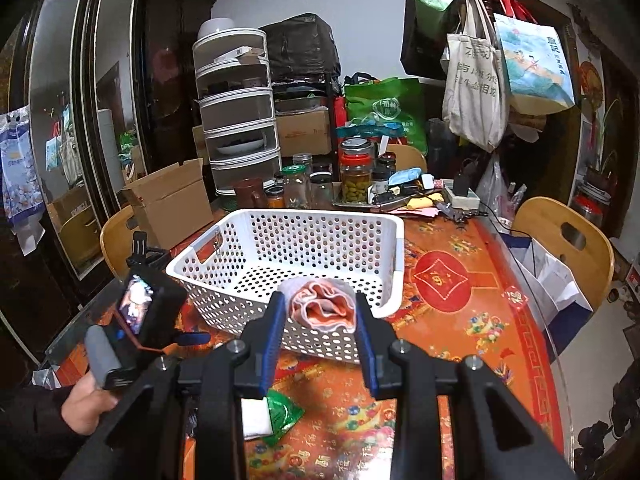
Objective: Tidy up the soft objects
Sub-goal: 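Lift and carry the towel with the right tool while the left tool carries the tissue ball over the basket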
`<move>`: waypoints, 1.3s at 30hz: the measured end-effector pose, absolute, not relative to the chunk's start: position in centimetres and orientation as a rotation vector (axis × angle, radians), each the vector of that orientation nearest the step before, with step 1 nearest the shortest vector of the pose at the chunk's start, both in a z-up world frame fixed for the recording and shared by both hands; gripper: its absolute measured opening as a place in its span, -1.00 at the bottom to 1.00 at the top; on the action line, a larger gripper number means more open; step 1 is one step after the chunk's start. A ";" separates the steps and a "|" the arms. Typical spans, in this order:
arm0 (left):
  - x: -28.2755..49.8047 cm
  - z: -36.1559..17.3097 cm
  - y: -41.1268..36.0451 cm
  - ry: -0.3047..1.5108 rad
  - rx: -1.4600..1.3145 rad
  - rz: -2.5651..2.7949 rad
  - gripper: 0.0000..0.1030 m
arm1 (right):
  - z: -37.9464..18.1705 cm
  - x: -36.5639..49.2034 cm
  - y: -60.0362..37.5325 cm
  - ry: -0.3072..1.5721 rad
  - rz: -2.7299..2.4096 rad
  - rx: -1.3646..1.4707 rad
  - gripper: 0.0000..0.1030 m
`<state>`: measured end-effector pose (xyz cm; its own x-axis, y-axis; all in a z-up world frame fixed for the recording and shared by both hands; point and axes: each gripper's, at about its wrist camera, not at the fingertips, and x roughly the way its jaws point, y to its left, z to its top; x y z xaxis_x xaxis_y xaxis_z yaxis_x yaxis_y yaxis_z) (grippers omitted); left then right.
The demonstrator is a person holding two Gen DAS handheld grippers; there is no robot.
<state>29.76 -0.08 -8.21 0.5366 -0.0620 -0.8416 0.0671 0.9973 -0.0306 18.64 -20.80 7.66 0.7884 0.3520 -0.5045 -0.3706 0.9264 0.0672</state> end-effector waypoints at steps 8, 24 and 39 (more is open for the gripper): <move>30.6 -8.9 -1.2 0.986 0.055 -0.026 -0.33 | 7.1 18.1 -21.4 0.542 0.393 -0.024 -0.38; 24.9 -4.3 -0.4 0.866 0.022 -0.072 -0.42 | 6.3 18.0 -20.6 0.559 0.412 -0.032 -0.42; 24.1 6.5 1.3 0.722 -0.004 -0.119 -0.42 | 9.5 19.4 -18.1 0.532 0.420 -0.074 -0.42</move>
